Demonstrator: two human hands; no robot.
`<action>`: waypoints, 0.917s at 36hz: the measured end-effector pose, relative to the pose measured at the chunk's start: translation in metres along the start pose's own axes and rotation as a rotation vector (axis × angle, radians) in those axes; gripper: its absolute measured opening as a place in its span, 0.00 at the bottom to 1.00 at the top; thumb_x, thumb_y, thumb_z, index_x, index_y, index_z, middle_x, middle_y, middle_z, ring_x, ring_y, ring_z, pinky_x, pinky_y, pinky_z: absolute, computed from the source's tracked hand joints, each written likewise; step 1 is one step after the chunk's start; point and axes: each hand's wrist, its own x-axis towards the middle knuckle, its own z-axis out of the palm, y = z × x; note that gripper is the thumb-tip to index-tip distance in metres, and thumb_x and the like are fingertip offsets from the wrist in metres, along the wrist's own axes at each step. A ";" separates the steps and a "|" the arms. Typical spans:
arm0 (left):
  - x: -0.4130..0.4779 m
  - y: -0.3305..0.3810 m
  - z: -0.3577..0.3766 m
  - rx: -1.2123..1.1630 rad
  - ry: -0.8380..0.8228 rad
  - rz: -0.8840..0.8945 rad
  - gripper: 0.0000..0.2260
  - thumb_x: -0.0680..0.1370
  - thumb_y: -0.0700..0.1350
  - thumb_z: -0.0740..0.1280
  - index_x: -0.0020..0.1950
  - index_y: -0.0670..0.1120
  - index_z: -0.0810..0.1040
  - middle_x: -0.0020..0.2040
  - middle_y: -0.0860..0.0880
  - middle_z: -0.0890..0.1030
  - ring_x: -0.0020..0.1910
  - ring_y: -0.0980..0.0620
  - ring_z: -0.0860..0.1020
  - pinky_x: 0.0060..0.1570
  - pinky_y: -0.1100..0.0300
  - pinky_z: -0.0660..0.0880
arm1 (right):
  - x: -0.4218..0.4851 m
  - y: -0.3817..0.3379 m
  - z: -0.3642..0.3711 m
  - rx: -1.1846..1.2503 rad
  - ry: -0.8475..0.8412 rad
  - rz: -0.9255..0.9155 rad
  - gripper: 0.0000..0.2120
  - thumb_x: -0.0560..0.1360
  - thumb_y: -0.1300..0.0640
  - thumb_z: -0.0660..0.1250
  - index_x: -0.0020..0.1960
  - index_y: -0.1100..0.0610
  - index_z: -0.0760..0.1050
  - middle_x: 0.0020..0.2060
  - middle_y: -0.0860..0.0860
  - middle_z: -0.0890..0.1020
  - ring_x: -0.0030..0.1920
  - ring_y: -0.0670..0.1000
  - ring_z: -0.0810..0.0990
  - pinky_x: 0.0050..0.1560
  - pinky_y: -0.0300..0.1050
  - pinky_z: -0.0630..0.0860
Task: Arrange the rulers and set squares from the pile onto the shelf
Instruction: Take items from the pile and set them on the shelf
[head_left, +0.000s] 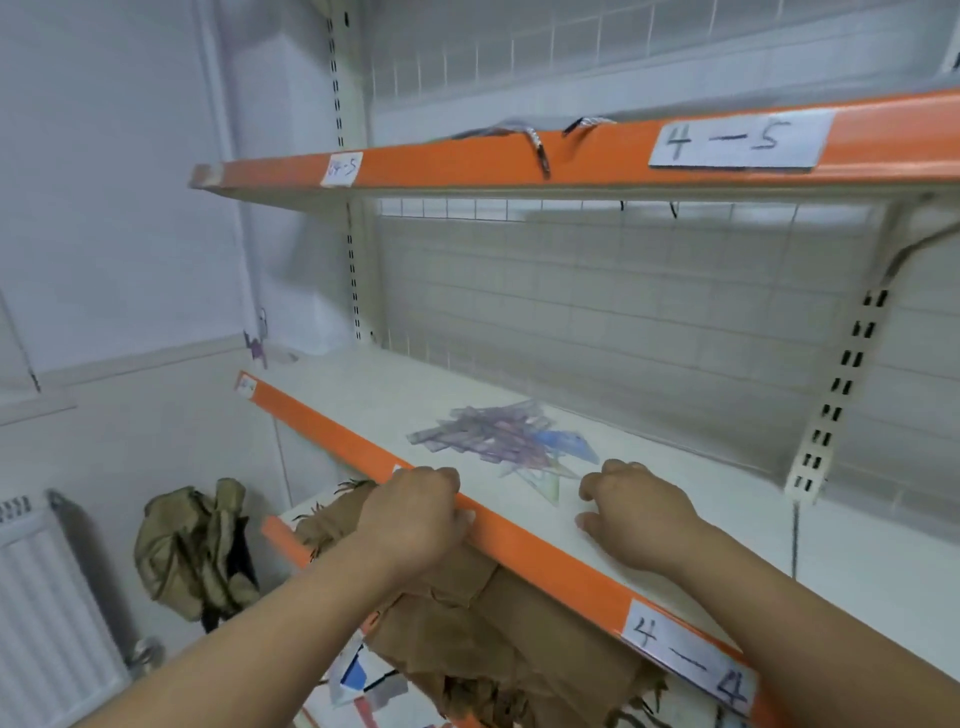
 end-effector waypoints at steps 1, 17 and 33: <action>0.008 -0.006 0.001 0.006 0.002 -0.004 0.18 0.79 0.55 0.61 0.62 0.45 0.73 0.59 0.46 0.77 0.60 0.46 0.73 0.56 0.53 0.74 | 0.010 -0.003 0.001 -0.004 0.003 -0.003 0.17 0.79 0.46 0.58 0.65 0.52 0.71 0.60 0.52 0.72 0.62 0.53 0.70 0.54 0.49 0.73; 0.146 -0.069 0.005 0.045 -0.016 0.000 0.17 0.79 0.53 0.60 0.64 0.46 0.73 0.59 0.46 0.77 0.59 0.46 0.74 0.54 0.55 0.72 | 0.156 -0.013 0.026 0.001 0.013 0.037 0.11 0.76 0.57 0.57 0.57 0.54 0.73 0.55 0.52 0.74 0.60 0.54 0.72 0.45 0.42 0.66; 0.222 -0.068 0.027 0.100 -0.101 0.294 0.13 0.77 0.45 0.61 0.60 0.46 0.74 0.58 0.47 0.77 0.58 0.47 0.74 0.52 0.56 0.71 | 0.179 -0.022 0.039 0.014 -0.136 0.295 0.13 0.75 0.52 0.60 0.56 0.57 0.73 0.55 0.53 0.75 0.57 0.55 0.75 0.48 0.42 0.69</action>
